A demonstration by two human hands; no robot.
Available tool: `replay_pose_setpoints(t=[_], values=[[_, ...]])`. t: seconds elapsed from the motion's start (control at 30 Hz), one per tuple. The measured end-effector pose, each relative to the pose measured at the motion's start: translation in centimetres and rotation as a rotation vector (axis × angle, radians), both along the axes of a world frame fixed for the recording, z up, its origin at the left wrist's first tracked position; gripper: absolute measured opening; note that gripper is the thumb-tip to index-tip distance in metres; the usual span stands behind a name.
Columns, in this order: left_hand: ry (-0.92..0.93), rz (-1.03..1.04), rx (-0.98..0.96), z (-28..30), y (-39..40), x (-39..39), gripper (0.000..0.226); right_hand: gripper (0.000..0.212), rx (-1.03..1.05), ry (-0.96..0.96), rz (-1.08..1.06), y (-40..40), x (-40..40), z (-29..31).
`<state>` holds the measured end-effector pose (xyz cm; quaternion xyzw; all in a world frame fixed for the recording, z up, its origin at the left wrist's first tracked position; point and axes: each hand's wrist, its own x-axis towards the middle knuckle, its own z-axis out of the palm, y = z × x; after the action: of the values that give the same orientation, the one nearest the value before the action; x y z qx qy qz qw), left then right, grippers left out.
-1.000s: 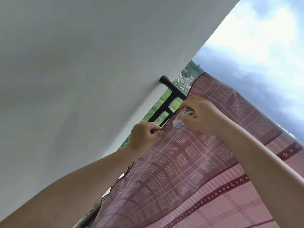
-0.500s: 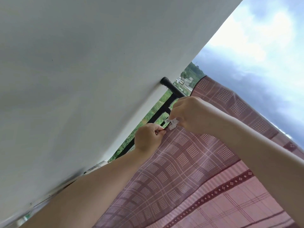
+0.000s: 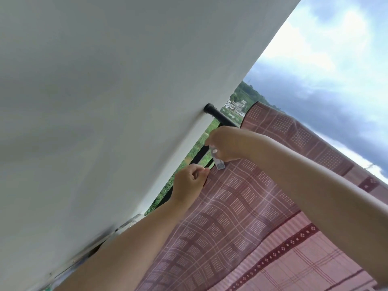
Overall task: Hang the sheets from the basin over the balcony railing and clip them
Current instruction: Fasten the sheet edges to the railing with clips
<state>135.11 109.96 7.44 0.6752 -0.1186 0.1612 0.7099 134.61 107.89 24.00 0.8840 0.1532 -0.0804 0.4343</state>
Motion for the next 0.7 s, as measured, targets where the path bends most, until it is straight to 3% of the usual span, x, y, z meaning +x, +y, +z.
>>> replay_pose_setpoints(t=[0.07,0.2,0.3,0.37,0.47,0.6,0.63,0.7], values=[[0.144,-0.081,-0.125,-1.0,1.2,-0.1,0.011,0.036,-0.106,-0.081,0.125,-0.5,-0.4,-0.8],[0.514,-0.255,-0.651,-3.7,4.2,0.3,0.022,0.040,-0.231,-0.097,0.426,-0.9,-2.1,-4.7],[0.547,-0.306,-0.610,-6.4,5.8,-0.2,0.038,0.029,-0.239,0.083,0.330,-1.4,-1.8,-9.4],[0.554,-0.285,-0.600,-8.2,6.4,-0.9,0.043,0.041,-0.228,0.174,0.171,-1.6,-0.6,-11.8],[0.527,-0.197,-0.479,-10.5,7.0,-1.9,0.033,0.058,-0.195,0.241,-0.086,-1.3,1.3,-13.7],[0.552,-0.205,-0.507,-12.4,7.4,-2.3,0.026,0.038,-0.067,0.338,-0.348,-1.8,3.8,-14.5],[0.570,-0.196,-0.538,-12.7,7.5,-2.3,0.027,0.030,-0.051,0.345,-0.360,-2.0,4.3,-14.5],[0.589,-0.180,-0.575,-13.1,7.5,-2.2,0.027,0.034,-0.027,0.305,-0.336,-2.5,5.0,-14.9]])
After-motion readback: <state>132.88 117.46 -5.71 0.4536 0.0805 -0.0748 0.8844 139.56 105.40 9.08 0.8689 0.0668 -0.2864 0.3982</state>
